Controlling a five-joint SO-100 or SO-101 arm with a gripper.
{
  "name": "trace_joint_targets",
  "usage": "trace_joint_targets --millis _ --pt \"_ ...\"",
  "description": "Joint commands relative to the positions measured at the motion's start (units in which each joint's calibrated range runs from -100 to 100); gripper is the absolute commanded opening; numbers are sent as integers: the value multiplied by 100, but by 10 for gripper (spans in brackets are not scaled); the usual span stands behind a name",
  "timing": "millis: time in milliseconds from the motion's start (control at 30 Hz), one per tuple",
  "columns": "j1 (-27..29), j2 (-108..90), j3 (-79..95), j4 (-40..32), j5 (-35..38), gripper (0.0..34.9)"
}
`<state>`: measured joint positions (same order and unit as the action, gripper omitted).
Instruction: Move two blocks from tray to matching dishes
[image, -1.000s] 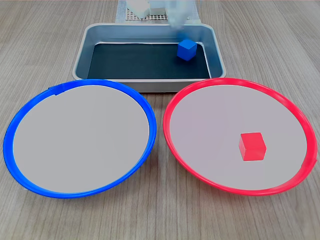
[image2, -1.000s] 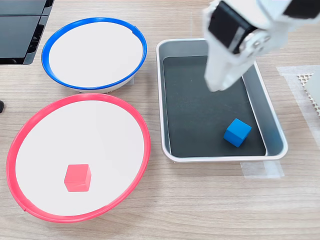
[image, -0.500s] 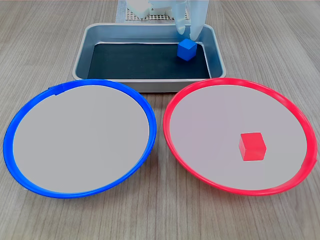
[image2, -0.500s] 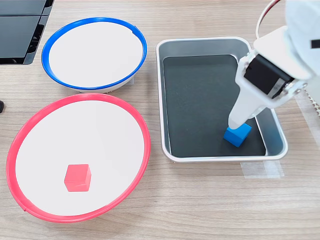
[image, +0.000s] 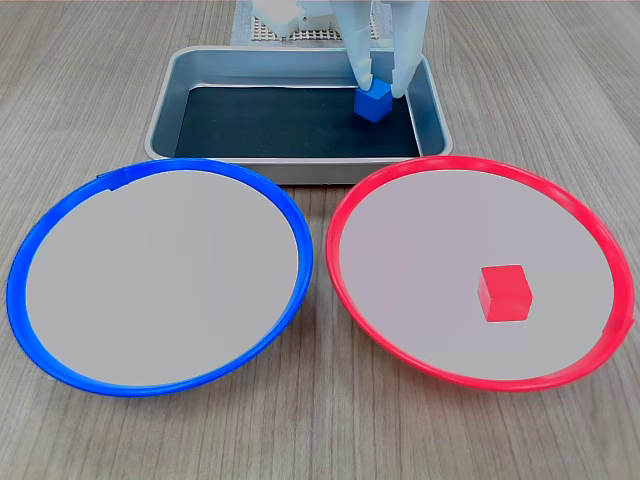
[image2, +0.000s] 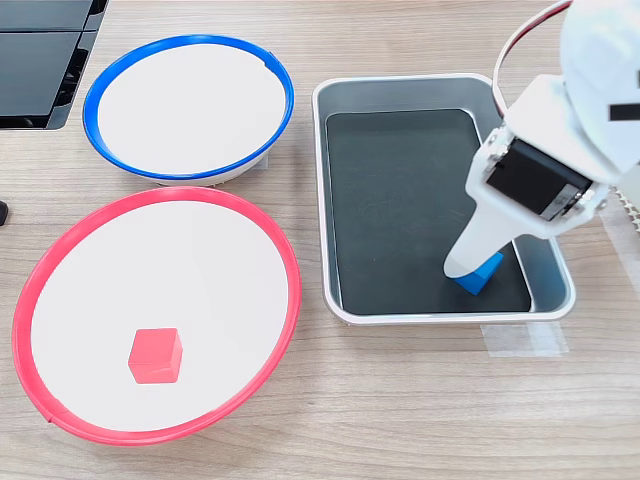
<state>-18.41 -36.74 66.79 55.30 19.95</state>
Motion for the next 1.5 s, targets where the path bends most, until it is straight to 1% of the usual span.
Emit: trace_joint_targets --millis 0,100,200,333,467,633,867,900,933,967,1000,1100,1133,1200,1300,1367,1467 --pt "48 139 -165 409 39 82" --pt "170 97 -566 681 -68 80" --pt "236 88 -885 954 -83 85" --pt "302 97 -885 970 -5 98" --pt "330 88 -621 764 103 109" --pt "349 148 -320 434 215 133" --pt "245 421 71 -136 366 122" --pt "236 455 126 -210 381 117" --pt "208 480 144 -243 400 88" --pt "180 489 144 -252 405 37" --pt "161 489 90 -227 386 3" --pt "255 429 -329 136 347 1" --pt "377 429 -593 260 313 1" --pt "1008 600 -1676 310 107 1" --pt "1892 1077 -2723 -177 -83 1" --pt "2504 1743 -3570 -507 -147 1" --pt "3163 3303 -5391 -351 -127 1"
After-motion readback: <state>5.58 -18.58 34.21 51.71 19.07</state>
